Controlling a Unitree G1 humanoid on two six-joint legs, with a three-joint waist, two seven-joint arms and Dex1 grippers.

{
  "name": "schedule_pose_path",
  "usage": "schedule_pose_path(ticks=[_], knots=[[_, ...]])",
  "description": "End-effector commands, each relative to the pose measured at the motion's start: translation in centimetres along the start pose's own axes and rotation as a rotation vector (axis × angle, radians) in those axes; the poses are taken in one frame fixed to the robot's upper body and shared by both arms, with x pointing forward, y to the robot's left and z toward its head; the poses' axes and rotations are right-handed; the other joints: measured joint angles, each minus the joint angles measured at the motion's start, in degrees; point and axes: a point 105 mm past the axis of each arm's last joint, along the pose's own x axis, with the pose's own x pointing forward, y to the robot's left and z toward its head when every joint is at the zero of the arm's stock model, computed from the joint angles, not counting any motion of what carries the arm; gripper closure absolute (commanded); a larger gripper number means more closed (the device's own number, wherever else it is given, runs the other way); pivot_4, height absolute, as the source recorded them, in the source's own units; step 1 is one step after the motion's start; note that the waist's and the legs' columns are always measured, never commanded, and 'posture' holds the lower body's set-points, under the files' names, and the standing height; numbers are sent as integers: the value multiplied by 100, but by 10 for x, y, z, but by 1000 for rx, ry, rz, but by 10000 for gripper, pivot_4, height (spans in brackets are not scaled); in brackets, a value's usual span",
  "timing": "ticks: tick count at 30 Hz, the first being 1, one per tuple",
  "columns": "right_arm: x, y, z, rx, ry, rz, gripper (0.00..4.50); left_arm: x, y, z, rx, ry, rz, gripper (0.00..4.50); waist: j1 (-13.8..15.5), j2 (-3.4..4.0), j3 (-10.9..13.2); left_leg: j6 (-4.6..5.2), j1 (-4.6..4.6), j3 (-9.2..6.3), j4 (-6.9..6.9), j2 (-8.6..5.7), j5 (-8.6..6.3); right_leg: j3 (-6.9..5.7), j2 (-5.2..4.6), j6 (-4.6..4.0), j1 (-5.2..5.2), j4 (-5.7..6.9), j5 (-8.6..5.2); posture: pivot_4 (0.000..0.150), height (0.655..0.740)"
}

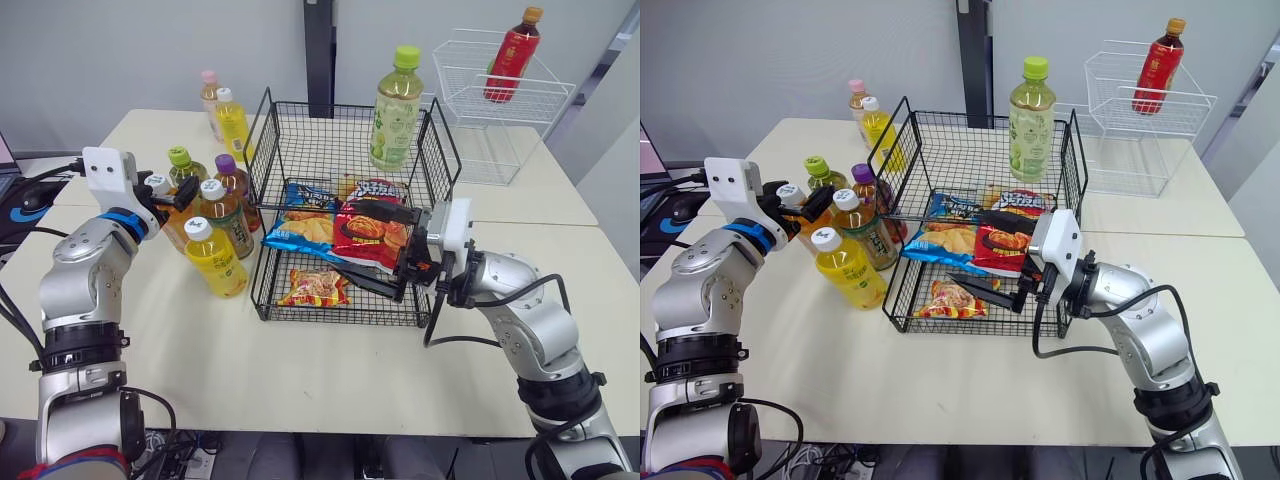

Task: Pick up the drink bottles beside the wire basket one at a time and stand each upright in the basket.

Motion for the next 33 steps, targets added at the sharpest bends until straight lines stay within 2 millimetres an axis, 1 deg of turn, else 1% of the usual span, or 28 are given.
schedule_pose_path(ticks=[1,2,3,4,7,10,11,14,16,18,20,22,23,28,31,33], knots=[[-2,0,13,-48,-20,-18,0,2,2,14,29,-47,-3,4395,0,0,0,0,0,0,0,0,0,0,0,0,0,0,0,1500,7400],[-2,0,13,-48,-20,-20,0,2,3,14,29,-46,-2,6216,0,0,0,0,0,0,0,0,0,-1,0,0,0,0,0,1500,7400],[-2,0,14,-48,-20,-21,0,1,4,13,30,-42,0,9619,0,0,0,0,0,-1,0,0,0,-1,0,0,0,0,0,1500,7400],[-1,0,14,-48,-20,-22,0,1,6,12,33,-37,2,11752,1,0,0,0,0,-1,0,0,0,-2,0,0,0,0,0,1500,7400],[0,1,15,-45,-21,-21,0,1,8,10,24,-35,6,21317,12,0,0,0,0,-1,1,-1,0,-2,-1,0,1,0,0,1500,7400],[1,1,15,-43,-23,-16,0,1,8,8,24,-36,6,29874,11,0,0,0,0,-1,1,-1,0,-1,-2,1,1,0,0,1500,7400],[2,1,15,-42,-24,-15,0,0,8,8,26,-37,6,31142,10,0,0,0,1,-1,1,-1,0,-1,-2,1,1,0,0,1500,7400],[2,1,15,-41,-26,-12,0,-3,12,13,33,-51,14,31138,10,0,0,0,1,-1,1,-1,0,-2,-2,1,1,0,0,1500,7400],[2,0,16,-41,-35,-16,0,-7,16,23,44,-78,17,31138,7,0,0,0,0,-1,1,-1,0,-1,-2,1,1,0,-1,1500,7400],[0,-3,19,-51,-62,-39,0,-16,17,47,36,-147,-12,31138,-20,-3,2,0,0,-1,0,0,0,-1,-1,1,0,0,0,1500,7400],[-2,-4,22,-51,-84,-53,0,-25,19,71,67,-195,-34,31138,-25,-17,11,0,-6,0,0,1,0,-2,-1,1,-6,0,-1,1500,7400],[-4,-8,27,-74,-110,-89,0,-38,15,105,112,-233,-109,31138,-26,-46,28,-2,-13,-3,0,4,1,-7,0,0,-14,1,0,1500,7400],[-5,-10,29,-88,-119,-104,0,-43,11,119,122,-247,-147,31138,-29,-59,34,-2,-16,-4,0,4,1,-8,0,0,-18,2,0,1500,7400],[-6,-18,37,-155,-169,-192,0,-61,-16,187,159,-315,-338,31138,44,-66,37,-24,-61,-15,14,-7,14,-18,-7,2,-47,-1,0,1500,7400],[-5,-24,40,-181,-187,-244,0,-63,-39,233,176,-396,-438,31138,80,-72,38,-24,-67,-20,18,-10,14,-23,-8,6,-47,-2,-1,1500,7400],[-4,-26,40,-188,-190,-263,0,-60,-48,254,158,-438,-470,31138,77,-71,39,-24,-74,-26,23,-10,15,-29,-7,7,-48,-3,-1,1500,7400]])
